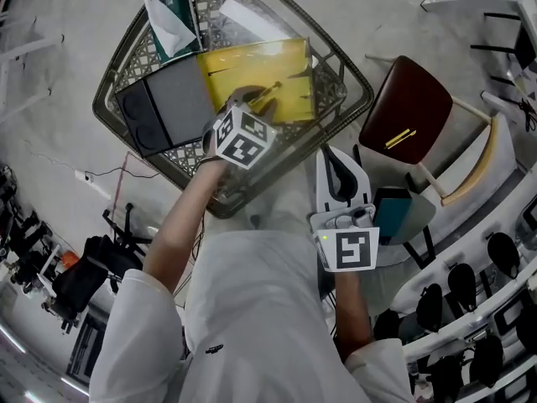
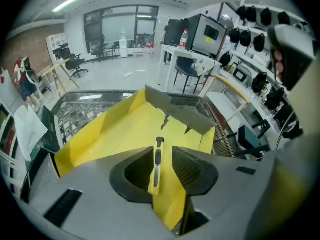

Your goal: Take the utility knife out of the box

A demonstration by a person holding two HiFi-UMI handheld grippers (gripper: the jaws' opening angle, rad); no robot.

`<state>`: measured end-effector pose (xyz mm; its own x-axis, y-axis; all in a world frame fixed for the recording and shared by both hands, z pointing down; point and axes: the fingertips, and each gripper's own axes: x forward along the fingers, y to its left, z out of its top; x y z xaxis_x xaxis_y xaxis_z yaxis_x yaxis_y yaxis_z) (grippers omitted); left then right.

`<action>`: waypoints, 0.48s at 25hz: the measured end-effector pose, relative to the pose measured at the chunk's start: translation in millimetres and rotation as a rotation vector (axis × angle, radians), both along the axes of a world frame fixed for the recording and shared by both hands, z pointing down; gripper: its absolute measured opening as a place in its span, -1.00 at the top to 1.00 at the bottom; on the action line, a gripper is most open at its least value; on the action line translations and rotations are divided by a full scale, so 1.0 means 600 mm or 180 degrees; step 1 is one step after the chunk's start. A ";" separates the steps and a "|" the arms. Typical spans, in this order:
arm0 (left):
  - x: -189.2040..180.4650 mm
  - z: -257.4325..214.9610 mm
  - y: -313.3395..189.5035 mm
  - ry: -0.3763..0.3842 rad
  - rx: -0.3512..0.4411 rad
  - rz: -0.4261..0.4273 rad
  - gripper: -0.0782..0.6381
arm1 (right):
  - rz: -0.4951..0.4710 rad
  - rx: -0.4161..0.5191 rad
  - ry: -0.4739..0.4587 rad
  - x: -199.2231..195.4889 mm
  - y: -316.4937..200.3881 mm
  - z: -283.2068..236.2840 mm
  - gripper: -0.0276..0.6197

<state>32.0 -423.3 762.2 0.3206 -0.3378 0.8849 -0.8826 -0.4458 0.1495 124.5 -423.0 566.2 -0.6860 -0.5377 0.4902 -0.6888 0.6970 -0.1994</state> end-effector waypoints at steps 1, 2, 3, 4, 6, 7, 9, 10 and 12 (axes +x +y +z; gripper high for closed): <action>0.000 0.005 -0.001 -0.0034 -0.0021 0.0013 0.48 | 0.0000 -0.0014 -0.0004 0.001 0.000 0.002 0.91; 0.000 0.010 -0.001 -0.0068 -0.0042 0.0024 0.48 | 0.0000 -0.0031 -0.0006 0.002 0.001 0.004 0.91; 0.001 0.015 0.000 -0.0099 -0.0064 0.0035 0.49 | 0.0000 -0.0049 -0.0007 0.003 0.002 0.006 0.91; 0.000 0.021 0.001 -0.0128 -0.0091 0.0043 0.49 | -0.0001 -0.0065 -0.0008 0.004 0.003 0.008 0.91; -0.002 0.034 -0.002 -0.0176 -0.0148 0.0045 0.49 | -0.0003 -0.0082 -0.0009 0.005 -0.001 0.013 0.91; -0.003 0.039 -0.003 -0.0198 -0.0174 0.0044 0.49 | 0.0000 -0.0086 -0.0014 0.005 -0.002 0.015 0.91; -0.004 0.047 -0.002 -0.0236 -0.0223 0.0048 0.49 | 0.0022 -0.0110 -0.0059 0.006 -0.002 0.014 0.91; -0.004 0.049 0.000 -0.0255 -0.0246 0.0046 0.50 | 0.0040 -0.0131 -0.0093 0.007 -0.001 0.013 0.91; -0.004 0.051 0.005 -0.0284 -0.0299 0.0027 0.51 | 0.0062 -0.0150 -0.0134 0.009 0.001 0.011 0.91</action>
<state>29.8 -420.5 792.9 0.2418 -0.2497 0.9376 -0.8904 -0.4411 0.1121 129.8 -422.4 572.6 -0.6961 -0.5281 0.4863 -0.6925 0.6727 -0.2607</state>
